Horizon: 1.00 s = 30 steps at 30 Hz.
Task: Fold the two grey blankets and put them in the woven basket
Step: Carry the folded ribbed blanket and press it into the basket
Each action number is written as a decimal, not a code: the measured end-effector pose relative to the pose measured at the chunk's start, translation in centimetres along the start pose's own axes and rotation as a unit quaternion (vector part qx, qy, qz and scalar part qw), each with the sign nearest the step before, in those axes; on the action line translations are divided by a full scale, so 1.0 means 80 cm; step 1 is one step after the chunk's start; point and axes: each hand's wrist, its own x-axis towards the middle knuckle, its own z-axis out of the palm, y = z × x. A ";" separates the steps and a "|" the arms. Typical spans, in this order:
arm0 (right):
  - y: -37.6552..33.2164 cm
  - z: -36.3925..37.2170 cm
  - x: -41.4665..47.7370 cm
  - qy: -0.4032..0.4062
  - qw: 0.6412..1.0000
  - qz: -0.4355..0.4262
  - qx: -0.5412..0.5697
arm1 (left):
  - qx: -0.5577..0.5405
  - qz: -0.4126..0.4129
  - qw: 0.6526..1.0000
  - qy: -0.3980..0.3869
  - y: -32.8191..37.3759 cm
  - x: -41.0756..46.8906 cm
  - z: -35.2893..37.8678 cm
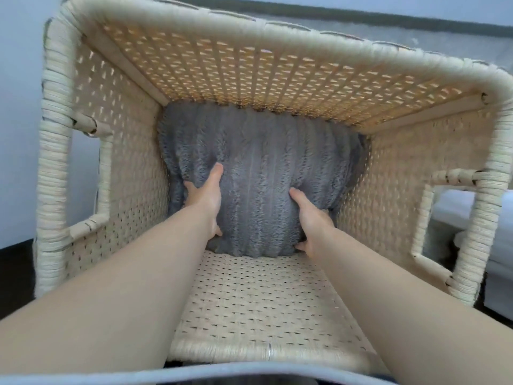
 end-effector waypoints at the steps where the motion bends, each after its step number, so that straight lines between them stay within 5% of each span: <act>1: 0.000 0.005 0.010 0.001 1.000 -0.002 0.004 | 0.002 0.002 1.000 0.000 0.002 0.010 0.003; 6: 0.005 0.023 0.041 0.017 1.000 -0.012 -0.023 | 0.022 0.011 1.000 0.000 0.002 0.052 0.004; 10: -0.010 0.003 0.008 -0.047 0.997 0.029 -0.057 | 0.047 0.003 0.999 0.016 0.005 0.025 0.003; 14: -0.036 -0.026 -0.028 -0.050 0.987 0.060 -0.142 | 0.139 -0.014 0.986 0.094 0.008 -0.017 0.004; 18: -0.073 -0.037 -0.068 0.057 0.972 -0.044 -0.223 | 0.152 -0.027 0.977 0.144 0.038 -0.060 0.007; 21: -0.096 -0.041 -0.097 0.133 0.927 -0.178 -0.302 | 0.169 -0.006 0.970 0.177 0.055 -0.093 0.011; 23: -0.104 -0.040 -0.108 0.102 0.895 -0.246 -0.357 | 0.225 0.052 0.952 0.203 0.056 -0.111 0.012; 26: -0.105 -0.037 -0.107 0.043 0.881 -0.233 -0.410 | 0.301 0.188 0.914 0.195 0.053 -0.118 0.012; 30: -0.099 -0.037 -0.088 0.042 0.864 -0.236 -0.442 | 0.331 0.198 0.913 0.136 0.065 -0.094 0.014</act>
